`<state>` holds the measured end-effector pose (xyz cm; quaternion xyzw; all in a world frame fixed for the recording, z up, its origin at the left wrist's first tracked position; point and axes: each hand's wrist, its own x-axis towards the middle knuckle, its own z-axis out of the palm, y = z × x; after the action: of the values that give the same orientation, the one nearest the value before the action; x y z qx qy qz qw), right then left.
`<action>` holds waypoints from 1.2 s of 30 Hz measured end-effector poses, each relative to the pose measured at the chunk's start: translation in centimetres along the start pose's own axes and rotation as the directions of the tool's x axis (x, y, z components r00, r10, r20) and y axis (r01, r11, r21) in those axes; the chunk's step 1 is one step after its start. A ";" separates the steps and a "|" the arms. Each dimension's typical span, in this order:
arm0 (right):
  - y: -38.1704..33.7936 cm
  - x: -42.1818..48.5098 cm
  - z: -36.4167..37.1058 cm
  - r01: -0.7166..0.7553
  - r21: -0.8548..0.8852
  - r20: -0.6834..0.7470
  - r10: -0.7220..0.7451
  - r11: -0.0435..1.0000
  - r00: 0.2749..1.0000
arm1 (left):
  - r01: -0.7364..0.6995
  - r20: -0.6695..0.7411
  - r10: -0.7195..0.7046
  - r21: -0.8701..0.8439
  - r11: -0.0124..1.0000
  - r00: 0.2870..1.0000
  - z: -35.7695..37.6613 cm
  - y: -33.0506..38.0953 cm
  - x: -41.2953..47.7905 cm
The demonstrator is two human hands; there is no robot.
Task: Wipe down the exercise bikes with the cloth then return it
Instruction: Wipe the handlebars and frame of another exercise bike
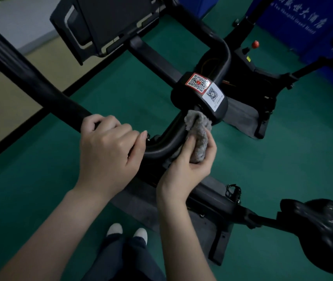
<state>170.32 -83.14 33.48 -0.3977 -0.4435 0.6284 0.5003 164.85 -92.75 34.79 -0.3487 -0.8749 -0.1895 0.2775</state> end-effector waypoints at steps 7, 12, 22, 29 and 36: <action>0.2 0.9 0.7 -0.541 0.376 0.145 0.529 0.752 0.836 | -0.014 -0.027 0.014 0.000 1.000 1.000 0.3 -0.1 -0.1; -0.4 0.1 0.6 -0.676 0.449 0.325 0.598 0.585 0.733 | -0.022 -0.054 0.021 -0.019 1.000 0.998 0.5 -0.1 -0.1; 0.0 -1.6 -1.5 -0.622 0.291 0.307 0.545 0.727 0.780 | -0.038 -0.084 0.036 -0.030 0.999 0.996 0.7 -0.2 -0.2; 0.2 0.4 -2.7 -0.516 0.120 0.255 0.476 0.848 0.841 | -0.014 -0.078 0.015 0.005 1.000 0.997 0.7 0.0 -0.2; -0.1 2.3 -2.8 -0.263 -0.035 0.169 0.265 0.964 0.949 | 0.058 -0.119 -0.050 0.066 0.996 0.992 0.6 1.2 -0.1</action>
<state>172.54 -80.42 32.61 -0.4005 -0.4317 0.7189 0.3694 165.60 -91.69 34.46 -0.3035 -0.8723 -0.1867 0.3349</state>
